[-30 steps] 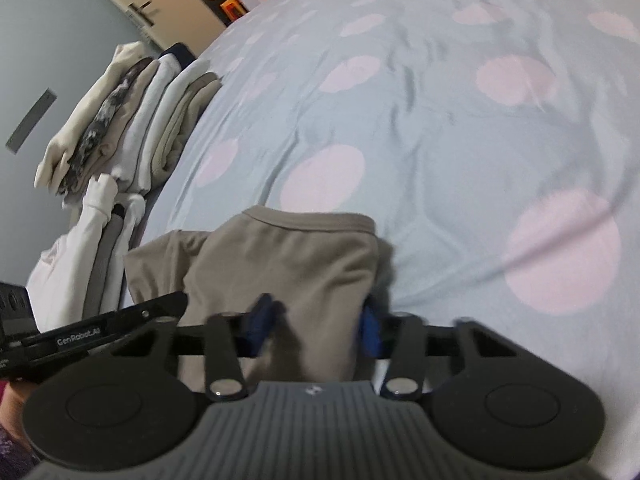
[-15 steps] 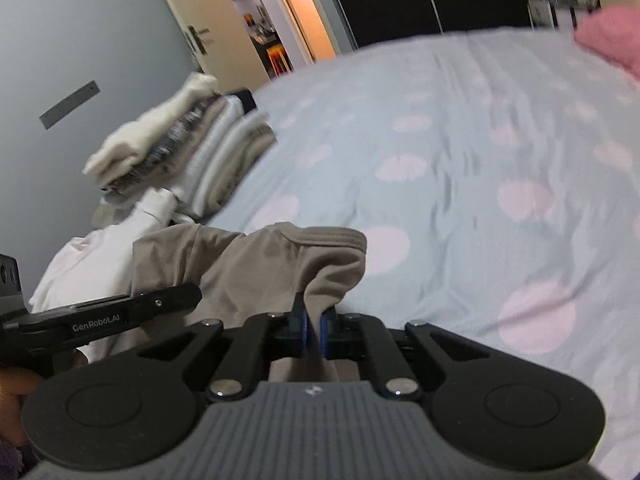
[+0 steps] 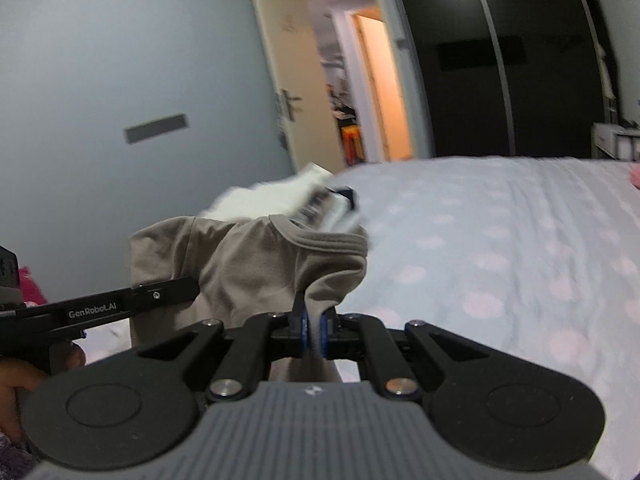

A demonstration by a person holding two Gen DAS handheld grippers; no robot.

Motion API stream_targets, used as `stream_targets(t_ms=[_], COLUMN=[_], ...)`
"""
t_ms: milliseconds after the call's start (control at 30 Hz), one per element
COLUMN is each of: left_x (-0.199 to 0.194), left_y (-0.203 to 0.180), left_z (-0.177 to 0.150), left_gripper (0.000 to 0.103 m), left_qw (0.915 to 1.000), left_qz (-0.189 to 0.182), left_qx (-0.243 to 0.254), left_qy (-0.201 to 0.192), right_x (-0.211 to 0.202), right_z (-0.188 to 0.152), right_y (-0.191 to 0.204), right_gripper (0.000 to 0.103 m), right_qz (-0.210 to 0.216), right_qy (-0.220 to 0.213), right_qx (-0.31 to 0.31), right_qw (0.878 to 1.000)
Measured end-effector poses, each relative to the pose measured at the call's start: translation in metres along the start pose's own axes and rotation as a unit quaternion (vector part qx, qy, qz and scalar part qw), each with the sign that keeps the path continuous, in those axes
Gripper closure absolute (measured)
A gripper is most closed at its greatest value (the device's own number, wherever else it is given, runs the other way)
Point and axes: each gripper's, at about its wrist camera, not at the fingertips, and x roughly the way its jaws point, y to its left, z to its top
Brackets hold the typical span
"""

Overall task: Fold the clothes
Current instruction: 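Lift the folded shirt with both tools and carry it onto the clothes stack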

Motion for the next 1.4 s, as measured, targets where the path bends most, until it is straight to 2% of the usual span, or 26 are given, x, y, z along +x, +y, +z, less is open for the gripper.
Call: stream_targets(t_ms=[100,267,467,700,900,1167,1400], left_x=[-0.019,-0.046,-0.033,0.039,0.094,0.135,0.143], left_y=[0.020,0.053,0.087,0.132,0.164,0.193,0.204], left_z=[0.025,0.061,0.078,0.061,0.041,0.012,0.012], left_gripper=[0.094,0.094,0.094,0.094,0.094,0.094,0.092], left_qw=[0.9998,0.9979,0.9938,0.9871,0.9820,0.9689,0.9648], left_qz=[0.017,0.060,0.090,0.109,0.111,0.119,0.117], left_qx=[0.005,0.024,0.045,0.043,0.034,0.045,0.048], left_qy=[-0.008,0.007,0.046,0.108,0.149,0.212,0.231], right_x=[0.011,0.041,0.089,0.160,0.224,0.288,0.315], right_z=[0.018,0.034,0.031,0.024,0.014,-0.007,-0.027], right_y=[0.022,0.063,0.098,0.113,0.100,0.075,0.062], right_gripper=[0.096,0.096,0.096,0.096,0.096,0.096,0.095], right_qz=[0.038,0.097,0.132,0.107,0.075,0.059,0.053], right_qy=[-0.005,-0.003,0.027,0.081,0.125,0.171,0.191], right_qx=[0.004,0.018,0.033,0.036,0.030,0.025,0.032], right_qw=[0.999,0.995,0.990,0.990,0.989,0.983,0.980])
